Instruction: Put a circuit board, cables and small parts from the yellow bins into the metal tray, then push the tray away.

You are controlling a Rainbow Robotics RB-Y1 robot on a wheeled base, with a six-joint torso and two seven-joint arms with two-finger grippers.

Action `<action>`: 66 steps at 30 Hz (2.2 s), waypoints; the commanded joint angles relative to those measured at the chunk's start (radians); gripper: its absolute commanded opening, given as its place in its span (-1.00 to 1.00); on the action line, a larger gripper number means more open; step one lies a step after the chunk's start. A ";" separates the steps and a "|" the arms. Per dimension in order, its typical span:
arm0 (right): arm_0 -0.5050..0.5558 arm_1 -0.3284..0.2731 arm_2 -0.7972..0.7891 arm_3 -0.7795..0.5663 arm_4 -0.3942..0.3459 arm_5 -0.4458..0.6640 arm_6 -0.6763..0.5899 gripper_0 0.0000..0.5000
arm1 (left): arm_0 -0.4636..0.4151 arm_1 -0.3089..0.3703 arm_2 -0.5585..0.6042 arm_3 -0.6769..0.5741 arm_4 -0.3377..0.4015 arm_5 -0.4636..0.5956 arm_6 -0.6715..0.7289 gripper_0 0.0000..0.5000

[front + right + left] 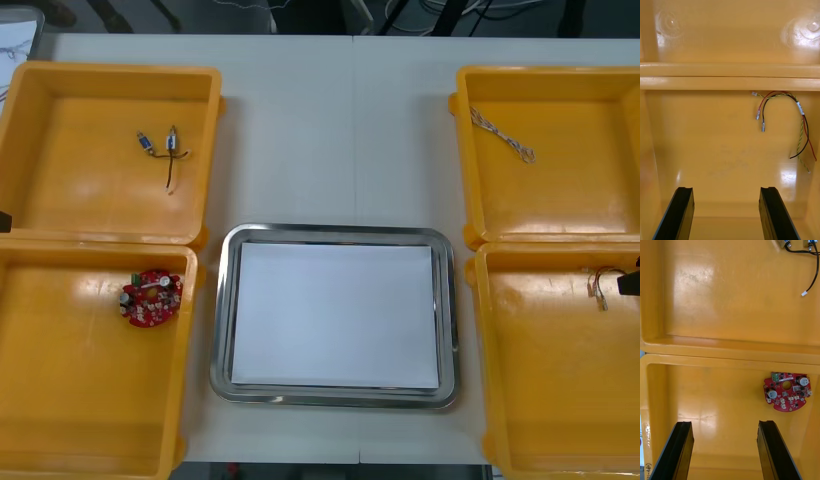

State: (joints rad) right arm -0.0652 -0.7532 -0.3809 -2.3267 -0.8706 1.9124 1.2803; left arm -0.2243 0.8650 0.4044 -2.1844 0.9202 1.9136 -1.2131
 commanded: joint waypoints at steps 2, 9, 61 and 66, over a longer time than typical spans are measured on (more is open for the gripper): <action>0.001 -0.041 -0.032 -0.029 -0.008 0.007 0.010 1.00 | 0.019 -0.009 0.024 -0.025 -0.009 0.006 -0.045 1.00; 0.001 -0.041 -0.032 -0.029 -0.008 0.007 0.010 1.00 | 0.019 -0.009 0.024 -0.025 -0.009 0.006 -0.045 1.00; 0.001 -0.041 -0.032 -0.029 -0.008 0.007 0.010 1.00 | 0.019 -0.009 0.024 -0.025 -0.009 0.006 -0.045 1.00; 0.001 -0.041 -0.032 -0.029 -0.008 0.007 0.010 1.00 | 0.019 -0.009 0.024 -0.025 -0.009 0.006 -0.045 1.00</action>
State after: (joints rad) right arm -0.0652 -0.7532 -0.3809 -2.3267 -0.8706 1.9124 1.2803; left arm -0.2242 0.8650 0.4044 -2.1844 0.9202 1.9136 -1.2131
